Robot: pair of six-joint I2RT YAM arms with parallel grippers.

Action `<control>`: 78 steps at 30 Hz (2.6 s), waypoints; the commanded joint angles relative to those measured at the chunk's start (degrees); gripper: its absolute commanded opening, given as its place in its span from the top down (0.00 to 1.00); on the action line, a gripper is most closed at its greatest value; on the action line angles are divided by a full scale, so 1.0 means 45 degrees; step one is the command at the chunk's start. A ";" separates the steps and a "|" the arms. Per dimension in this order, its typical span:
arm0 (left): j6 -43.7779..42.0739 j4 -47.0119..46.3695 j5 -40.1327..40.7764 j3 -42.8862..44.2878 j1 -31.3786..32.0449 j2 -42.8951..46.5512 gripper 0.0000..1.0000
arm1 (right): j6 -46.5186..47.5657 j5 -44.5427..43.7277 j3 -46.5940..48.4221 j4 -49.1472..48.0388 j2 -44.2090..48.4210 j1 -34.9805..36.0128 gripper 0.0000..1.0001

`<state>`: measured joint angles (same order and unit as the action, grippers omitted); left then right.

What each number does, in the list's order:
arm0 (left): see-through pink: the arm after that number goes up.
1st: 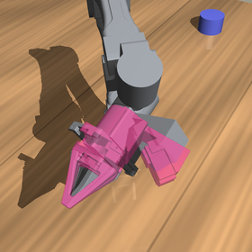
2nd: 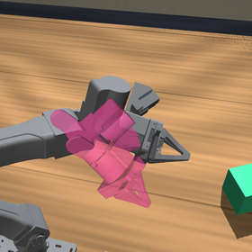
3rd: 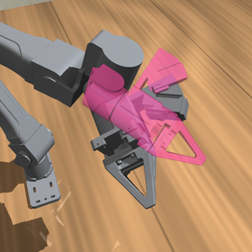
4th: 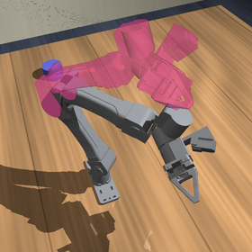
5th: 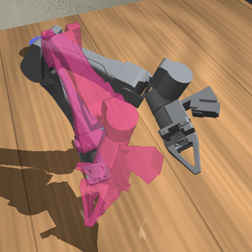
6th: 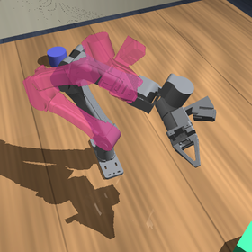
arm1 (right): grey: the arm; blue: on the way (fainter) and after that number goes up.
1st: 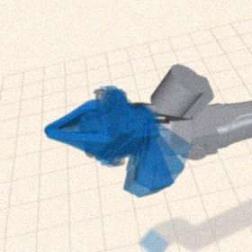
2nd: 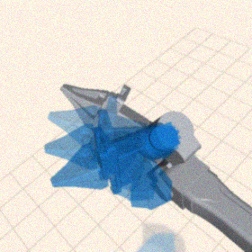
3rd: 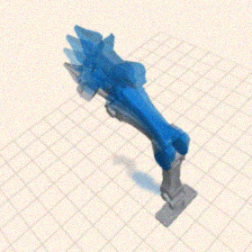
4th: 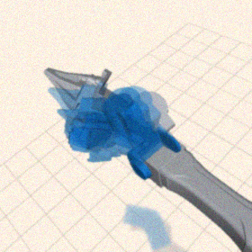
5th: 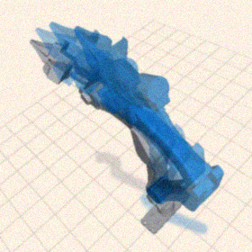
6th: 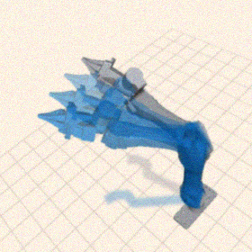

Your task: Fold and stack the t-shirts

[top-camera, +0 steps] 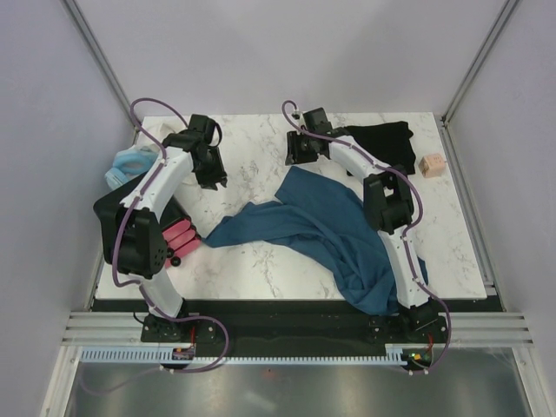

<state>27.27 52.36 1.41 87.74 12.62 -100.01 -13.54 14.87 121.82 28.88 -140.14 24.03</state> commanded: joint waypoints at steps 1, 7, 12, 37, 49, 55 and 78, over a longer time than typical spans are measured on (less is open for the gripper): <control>-0.0512 0.0083 0.0058 0.0677 0.0047 -0.0334 0.62 | 0.0508 -0.1214 0.1227 0.0123 -0.0401 0.0187 0.48; -0.0571 0.0084 -0.0001 0.0677 0.0027 -0.0588 0.63 | 0.0879 -0.1625 0.1288 0.0495 -0.0831 0.0167 0.46; -0.0629 0.0084 0.0038 0.0677 0.0047 -0.0608 0.63 | 0.1076 -0.2230 0.0762 0.0691 -0.0910 0.0129 0.46; -0.0669 0.0123 0.0136 0.0736 0.0046 -0.0745 0.63 | 0.1349 -0.1683 -0.0254 0.1901 -0.1026 0.0987 0.53; -0.0727 0.0122 0.0234 0.0209 0.0027 -0.0276 0.63 | 0.0920 -0.3498 -0.0098 0.2273 -0.1456 0.1124 1.00; -0.0590 0.0084 0.0370 0.0071 0.0008 -0.0081 0.63 | 0.0880 -0.5685 -0.0779 0.1708 0.0317 0.1124 1.00; -0.0922 0.0278 -0.1523 -0.1041 -0.0032 0.1598 0.59 | 0.0333 -1.0219 -0.4377 0.2720 1.0300 0.0695 1.00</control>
<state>25.78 52.90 -2.13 84.79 12.62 -95.81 -12.19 -27.68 99.79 36.01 -96.95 27.14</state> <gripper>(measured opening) 0.402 0.010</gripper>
